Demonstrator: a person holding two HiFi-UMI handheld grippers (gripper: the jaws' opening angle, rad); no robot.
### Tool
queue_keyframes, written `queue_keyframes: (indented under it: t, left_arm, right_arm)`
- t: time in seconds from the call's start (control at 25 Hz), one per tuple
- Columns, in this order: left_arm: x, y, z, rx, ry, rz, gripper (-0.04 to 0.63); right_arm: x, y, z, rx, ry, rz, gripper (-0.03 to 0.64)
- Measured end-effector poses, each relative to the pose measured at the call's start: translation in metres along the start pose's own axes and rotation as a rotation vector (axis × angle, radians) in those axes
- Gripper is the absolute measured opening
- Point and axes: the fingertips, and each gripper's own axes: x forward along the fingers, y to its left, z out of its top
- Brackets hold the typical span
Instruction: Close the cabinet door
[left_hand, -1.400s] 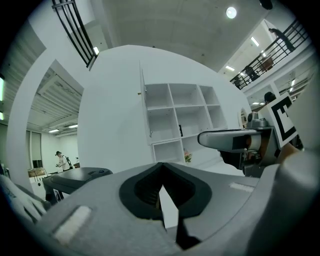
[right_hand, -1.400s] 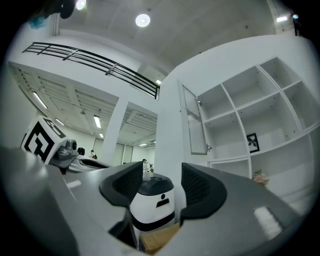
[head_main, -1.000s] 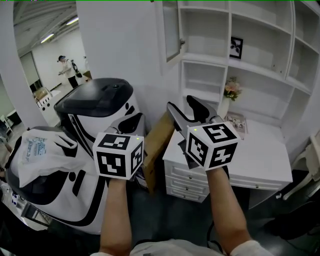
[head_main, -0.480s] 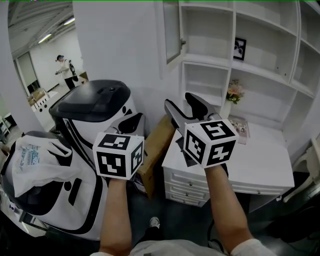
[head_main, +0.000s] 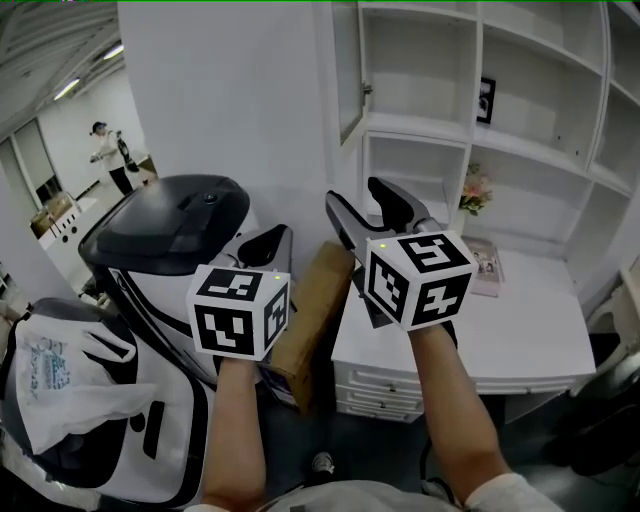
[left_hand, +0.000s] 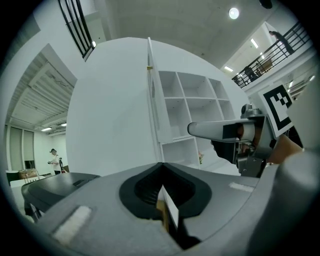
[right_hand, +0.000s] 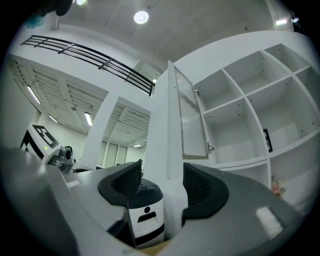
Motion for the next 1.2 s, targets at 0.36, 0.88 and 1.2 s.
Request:
queue_keyframes:
  t: [0.36, 0.88, 1.2]
  left_arm:
    - [0.047, 0.037, 0.004, 0.001, -0.021, -0.088, 0.0]
    - [0.093, 0.053, 0.004, 0.008, -0.046, -0.21, 0.0]
    - [0.108, 0.055, 0.006, 0.004, -0.063, -0.255, 0.0]
  right_arm:
    - [0.058, -0.013, -0.001, -0.034, 0.008, -0.076, 0.25]
    - [0.101, -0.031, 0.0, -0.065, -0.002, -0.189, 0.202]
    - [0.104, -0.036, 0.0, -0.085, -0.001, -0.22, 0.181]
